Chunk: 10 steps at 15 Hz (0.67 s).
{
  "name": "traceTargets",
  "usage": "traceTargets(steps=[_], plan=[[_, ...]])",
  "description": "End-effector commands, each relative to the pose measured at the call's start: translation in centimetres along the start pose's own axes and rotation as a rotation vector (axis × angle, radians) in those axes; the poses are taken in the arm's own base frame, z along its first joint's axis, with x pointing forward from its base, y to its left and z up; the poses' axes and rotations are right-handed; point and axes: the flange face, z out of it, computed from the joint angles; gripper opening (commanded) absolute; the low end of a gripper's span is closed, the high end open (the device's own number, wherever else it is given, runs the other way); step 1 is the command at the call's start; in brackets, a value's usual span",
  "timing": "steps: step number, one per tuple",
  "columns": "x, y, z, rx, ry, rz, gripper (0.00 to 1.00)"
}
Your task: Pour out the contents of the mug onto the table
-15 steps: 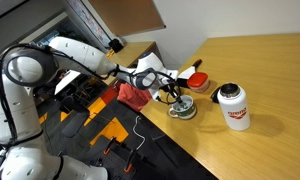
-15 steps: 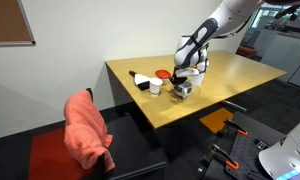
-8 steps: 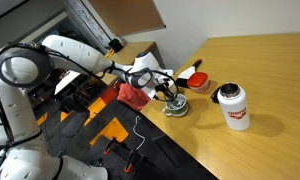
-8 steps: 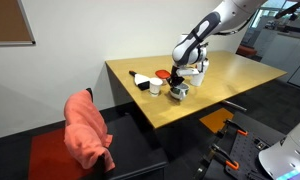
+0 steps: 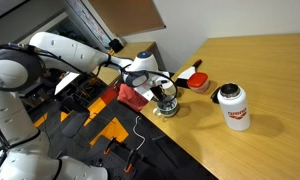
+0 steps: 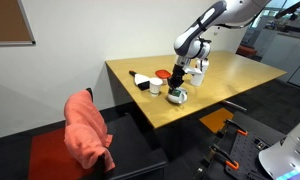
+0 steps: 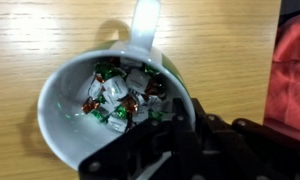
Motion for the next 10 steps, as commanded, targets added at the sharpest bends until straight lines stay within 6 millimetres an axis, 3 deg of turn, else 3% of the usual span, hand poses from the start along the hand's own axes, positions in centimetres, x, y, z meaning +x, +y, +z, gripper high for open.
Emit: traceTargets(steps=[1,10], plan=[[-0.8,-0.1,-2.8,0.165,-0.015,-0.038,0.03],[-1.1,2.2,-3.4,0.521,-0.034,-0.084,0.03]])
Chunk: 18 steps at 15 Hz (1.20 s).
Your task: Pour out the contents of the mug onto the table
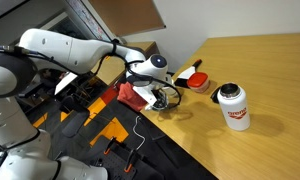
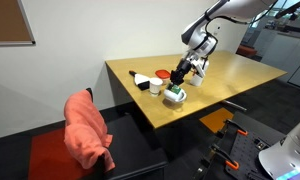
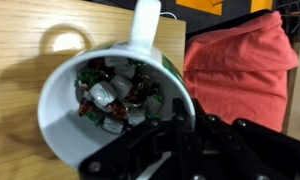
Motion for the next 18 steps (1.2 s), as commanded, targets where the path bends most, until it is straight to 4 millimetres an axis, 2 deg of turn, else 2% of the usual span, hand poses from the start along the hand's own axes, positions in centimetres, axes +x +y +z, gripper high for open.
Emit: traceTargets(steps=[1,2,6,7,13,18], plan=[[0.1,-0.5,-1.8,0.103,-0.001,-0.015,0.03],[-0.2,0.4,-0.6,0.052,-0.003,-0.003,0.1],[-0.2,0.7,-1.0,0.065,-0.003,-0.005,0.1],[-0.2,0.6,-0.9,0.064,-0.004,-0.006,0.03],[-0.1,2.9,0.3,0.326,-0.035,-0.015,0.03],[0.4,5.5,0.0,0.486,-0.003,-0.009,0.03]])
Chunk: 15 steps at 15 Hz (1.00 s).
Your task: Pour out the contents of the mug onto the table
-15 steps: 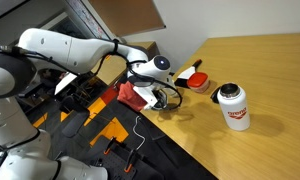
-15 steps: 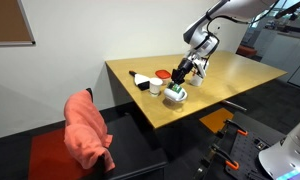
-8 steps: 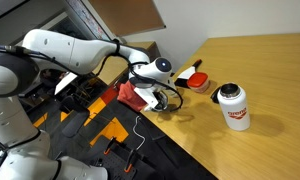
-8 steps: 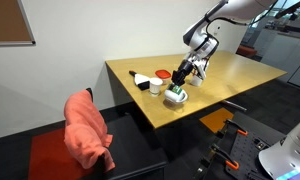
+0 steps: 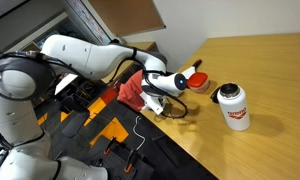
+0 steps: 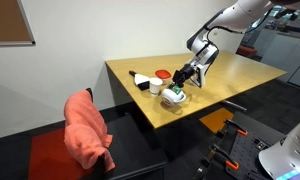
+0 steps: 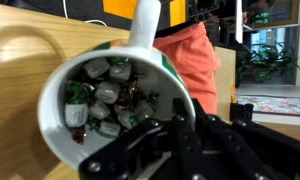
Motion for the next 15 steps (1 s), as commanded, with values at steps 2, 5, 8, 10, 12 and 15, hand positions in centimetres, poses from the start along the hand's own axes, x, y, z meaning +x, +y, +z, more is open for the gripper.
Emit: traceTargets(steps=[2,5,8,10,12,15], plan=[[1.2,0.6,-1.6,0.157,0.033,-0.017,0.03],[1.4,1.3,-1.8,0.218,0.046,-0.021,0.03],[1.6,1.7,-1.9,0.288,0.055,-0.025,0.03],[1.7,2.0,-2.0,0.325,0.061,-0.028,0.03],[1.8,2.3,-2.2,0.361,0.066,-0.023,0.03],[1.9,2.8,-2.4,0.42,0.075,-0.016,0.03]])
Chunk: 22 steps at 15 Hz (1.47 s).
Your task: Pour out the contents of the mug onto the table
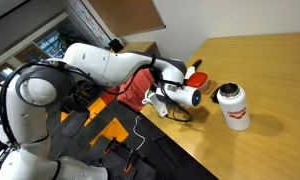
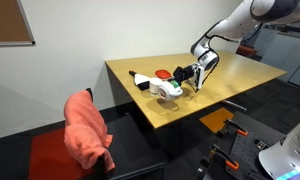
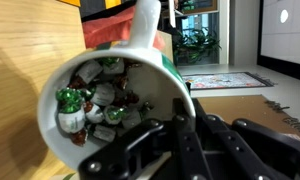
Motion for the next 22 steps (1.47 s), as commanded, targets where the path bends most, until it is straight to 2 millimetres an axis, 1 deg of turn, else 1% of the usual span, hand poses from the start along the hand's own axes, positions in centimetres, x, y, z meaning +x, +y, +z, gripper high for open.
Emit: traceTargets(steps=[1,8,12,17,22], plan=[[0.52,-0.77,-0.87,0.115,0.004,-0.015,0.03],[0.6,-0.24,-0.83,0.203,0.003,-0.007,0.03],[0.64,-0.32,-0.84,0.236,0.003,-0.007,0.03],[0.63,-0.48,-0.99,0.317,0.004,-0.013,0.03],[0.68,-0.24,-0.91,0.351,0.011,-0.008,0.03]])
